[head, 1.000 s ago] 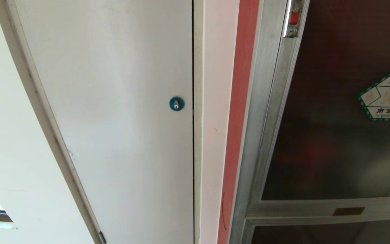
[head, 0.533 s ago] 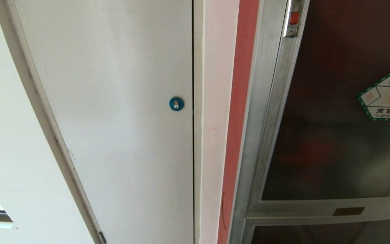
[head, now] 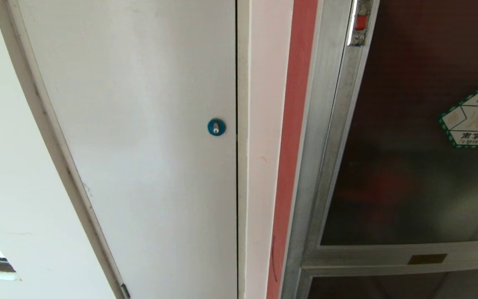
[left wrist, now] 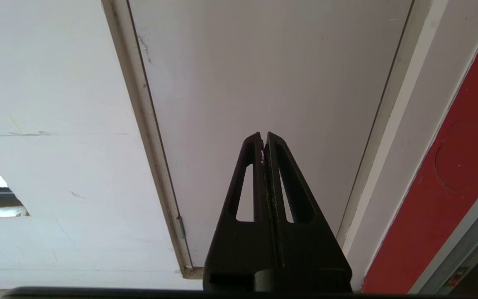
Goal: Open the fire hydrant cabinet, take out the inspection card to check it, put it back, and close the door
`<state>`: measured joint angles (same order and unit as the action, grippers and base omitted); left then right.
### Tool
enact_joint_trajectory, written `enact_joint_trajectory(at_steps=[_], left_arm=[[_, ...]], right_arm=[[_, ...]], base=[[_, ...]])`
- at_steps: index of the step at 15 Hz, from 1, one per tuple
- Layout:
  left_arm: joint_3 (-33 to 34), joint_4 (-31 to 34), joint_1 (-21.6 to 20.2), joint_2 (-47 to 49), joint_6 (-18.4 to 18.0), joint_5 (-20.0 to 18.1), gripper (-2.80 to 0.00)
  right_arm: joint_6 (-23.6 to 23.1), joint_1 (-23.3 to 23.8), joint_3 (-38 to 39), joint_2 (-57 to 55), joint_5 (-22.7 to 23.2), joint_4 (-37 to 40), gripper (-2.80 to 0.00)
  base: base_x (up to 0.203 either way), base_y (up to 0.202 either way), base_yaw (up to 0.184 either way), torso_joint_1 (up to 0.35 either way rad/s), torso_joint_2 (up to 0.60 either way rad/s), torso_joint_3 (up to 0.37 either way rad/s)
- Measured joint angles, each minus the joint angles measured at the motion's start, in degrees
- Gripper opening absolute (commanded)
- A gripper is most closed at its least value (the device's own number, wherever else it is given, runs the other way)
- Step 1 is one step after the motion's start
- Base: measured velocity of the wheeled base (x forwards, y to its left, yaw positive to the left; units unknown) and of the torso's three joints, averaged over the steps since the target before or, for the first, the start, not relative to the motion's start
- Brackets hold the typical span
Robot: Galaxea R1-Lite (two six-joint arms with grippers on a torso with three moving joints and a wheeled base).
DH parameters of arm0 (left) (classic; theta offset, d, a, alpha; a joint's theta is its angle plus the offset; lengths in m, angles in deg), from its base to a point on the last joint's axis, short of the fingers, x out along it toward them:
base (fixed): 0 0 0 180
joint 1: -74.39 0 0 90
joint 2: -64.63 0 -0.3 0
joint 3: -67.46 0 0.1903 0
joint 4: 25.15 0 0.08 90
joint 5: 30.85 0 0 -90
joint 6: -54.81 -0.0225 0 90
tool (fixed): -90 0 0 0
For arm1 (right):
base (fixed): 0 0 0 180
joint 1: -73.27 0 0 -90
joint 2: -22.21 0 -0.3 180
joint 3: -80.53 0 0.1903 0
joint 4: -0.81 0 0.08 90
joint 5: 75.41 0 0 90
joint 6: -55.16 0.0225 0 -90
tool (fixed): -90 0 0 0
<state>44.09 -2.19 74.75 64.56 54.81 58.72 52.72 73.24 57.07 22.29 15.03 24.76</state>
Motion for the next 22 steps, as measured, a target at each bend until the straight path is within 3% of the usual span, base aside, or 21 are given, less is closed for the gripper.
enact_joint_trajectory(at_steps=[3, 22], left_arm=[[0.00, 0.00, 0.00, 0.00, 0.00, -0.01, -2.80], [0.00, 0.00, 0.00, 0.00, 0.00, -0.01, -2.80]], right_arm=[[1.88, 0.00, 0.00, 0.00, -0.17, -0.05, -2.80], [2.03, 0.00, 0.00, 0.00, -0.24, -0.14, -2.80]], base=[[0.000, 0.000, 0.000, 0.000, 0.00, 0.000], [0.000, 0.000, 0.000, 0.000, 0.00, 0.000]])
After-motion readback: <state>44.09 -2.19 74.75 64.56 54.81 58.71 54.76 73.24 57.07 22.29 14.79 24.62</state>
